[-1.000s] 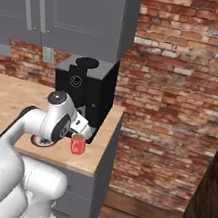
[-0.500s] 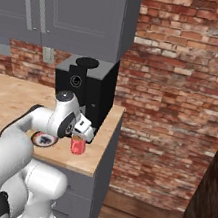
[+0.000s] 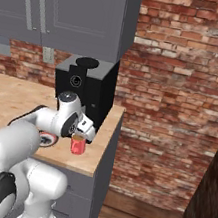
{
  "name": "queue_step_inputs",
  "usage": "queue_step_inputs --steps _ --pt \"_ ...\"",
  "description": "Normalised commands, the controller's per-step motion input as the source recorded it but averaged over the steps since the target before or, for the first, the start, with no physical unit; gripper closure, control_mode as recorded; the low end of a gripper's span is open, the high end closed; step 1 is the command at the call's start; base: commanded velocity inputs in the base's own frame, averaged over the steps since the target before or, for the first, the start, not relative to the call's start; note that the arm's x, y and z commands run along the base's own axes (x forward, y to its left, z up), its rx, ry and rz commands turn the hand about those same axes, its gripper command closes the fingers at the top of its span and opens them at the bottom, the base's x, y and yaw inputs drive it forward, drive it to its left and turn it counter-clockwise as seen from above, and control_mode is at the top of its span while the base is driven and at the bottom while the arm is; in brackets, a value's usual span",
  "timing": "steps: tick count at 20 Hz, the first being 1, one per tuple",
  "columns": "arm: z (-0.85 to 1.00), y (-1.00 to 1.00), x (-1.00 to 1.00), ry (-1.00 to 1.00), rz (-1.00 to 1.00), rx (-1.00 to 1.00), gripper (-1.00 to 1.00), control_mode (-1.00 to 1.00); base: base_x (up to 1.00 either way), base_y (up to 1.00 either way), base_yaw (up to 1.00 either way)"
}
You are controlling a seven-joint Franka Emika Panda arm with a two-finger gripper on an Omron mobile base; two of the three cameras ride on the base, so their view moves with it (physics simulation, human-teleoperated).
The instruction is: Take a sugar cube from the saucer and place it inside the coffee. Then, grab milk from the fridge and place it next to the coffee on the counter to sweeten the coffee.
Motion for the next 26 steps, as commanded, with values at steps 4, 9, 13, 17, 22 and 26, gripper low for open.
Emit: queue_step_inputs --steps 4,9,13,17,22,26 --pt "0.0 0.0 0.16 0.0 0.0 0.0 -1.0 -1.0 0.0 0.0 0.0" --pt "0.0 0.0 0.03 0.0 -0.01 0.0 -1.0 -1.0 0.0 0.0 0.0" --pt "0.21 0.0 -0.2 -0.03 -0.02 0.0 -1.0 -1.0 0.0 0.0 0.0" --pt "0.56 0.0 -0.84 -0.14 -0.01 0.0 -1.0 -1.0 0.0 0.0 0.0" --pt "0.79 0.0 -0.88 -0.13 0.0 0.0 -1.0 -1.0 0.0 0.0 0.0" --pt "0.69 0.0 -0.56 -0.15 0.0 0.0 -1.0 -1.0 0.0 0.0 0.0"
